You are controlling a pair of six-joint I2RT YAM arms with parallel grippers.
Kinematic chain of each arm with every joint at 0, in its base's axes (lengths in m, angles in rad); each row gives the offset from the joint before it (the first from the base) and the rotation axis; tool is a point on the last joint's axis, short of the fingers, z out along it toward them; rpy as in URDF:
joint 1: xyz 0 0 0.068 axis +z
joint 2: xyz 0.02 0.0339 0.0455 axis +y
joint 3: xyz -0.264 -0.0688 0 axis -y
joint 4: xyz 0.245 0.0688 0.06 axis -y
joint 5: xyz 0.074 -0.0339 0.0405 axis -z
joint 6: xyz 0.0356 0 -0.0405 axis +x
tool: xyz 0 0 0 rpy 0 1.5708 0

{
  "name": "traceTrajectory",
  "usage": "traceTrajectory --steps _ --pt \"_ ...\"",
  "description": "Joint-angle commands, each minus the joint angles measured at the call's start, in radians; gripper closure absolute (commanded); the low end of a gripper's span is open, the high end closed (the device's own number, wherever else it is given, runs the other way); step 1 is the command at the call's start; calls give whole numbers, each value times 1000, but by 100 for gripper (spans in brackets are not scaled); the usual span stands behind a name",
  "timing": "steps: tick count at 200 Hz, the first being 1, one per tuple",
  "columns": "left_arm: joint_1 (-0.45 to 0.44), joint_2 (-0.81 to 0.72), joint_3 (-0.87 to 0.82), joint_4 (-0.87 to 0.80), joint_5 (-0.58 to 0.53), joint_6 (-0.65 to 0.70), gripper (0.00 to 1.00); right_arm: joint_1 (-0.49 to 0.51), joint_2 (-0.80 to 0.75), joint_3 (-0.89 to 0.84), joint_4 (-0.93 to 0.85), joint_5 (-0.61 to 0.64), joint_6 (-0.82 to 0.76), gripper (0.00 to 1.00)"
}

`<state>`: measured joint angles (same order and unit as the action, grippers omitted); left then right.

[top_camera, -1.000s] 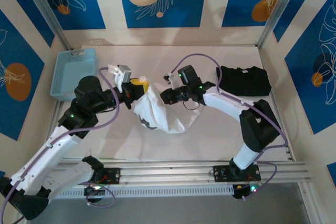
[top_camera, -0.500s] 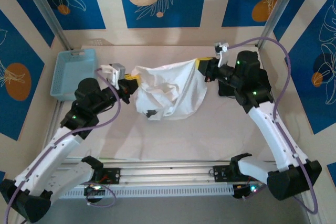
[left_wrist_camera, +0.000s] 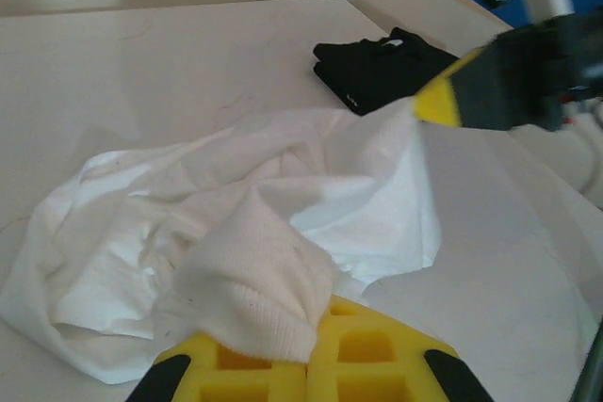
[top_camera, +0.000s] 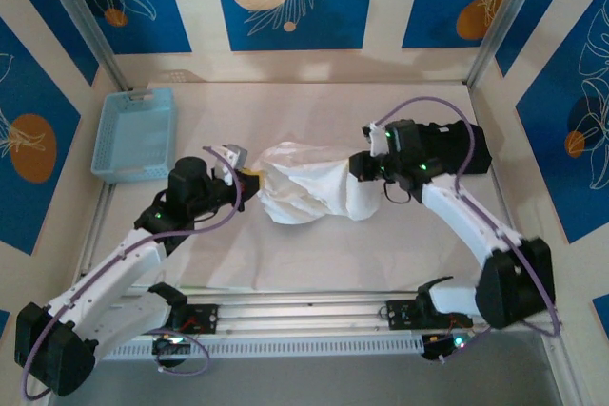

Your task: Fold the inside-out t-shirt

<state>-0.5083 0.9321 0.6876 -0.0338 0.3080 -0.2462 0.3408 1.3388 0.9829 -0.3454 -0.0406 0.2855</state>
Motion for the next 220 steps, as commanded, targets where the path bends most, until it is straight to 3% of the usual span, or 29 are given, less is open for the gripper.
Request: traceTrajectory --steps 1,33,59,84,109,124,142,162,193,220 --pt "10 -14 -1 12 54 -40 100 40 56 87 -76 184 -54 74" --pt "10 -13 6 17 63 -51 100 209 -61 -37 40 282 -184 55" --pt "10 -9 9 17 63 -50 100 312 -125 -160 148 220 -213 44" --pt "10 -7 15 16 66 -47 100 383 -72 -194 187 206 -235 33" --pt "10 -14 24 4 66 -43 100 400 34 -173 209 252 -248 32" --pt "10 -25 26 -9 59 -41 100 394 89 -147 223 256 -255 41" --pt "10 -37 26 -34 32 -38 100 386 114 -103 203 250 -258 73" --pt "11 -38 29 -91 -50 -30 100 357 72 -75 165 206 -243 100" --pt "9 -2 18 -170 -237 -26 98 254 -50 -90 169 -91 -131 100" --pt "10 53 23 -155 -218 -28 93 178 -82 -76 176 -302 -34 100"
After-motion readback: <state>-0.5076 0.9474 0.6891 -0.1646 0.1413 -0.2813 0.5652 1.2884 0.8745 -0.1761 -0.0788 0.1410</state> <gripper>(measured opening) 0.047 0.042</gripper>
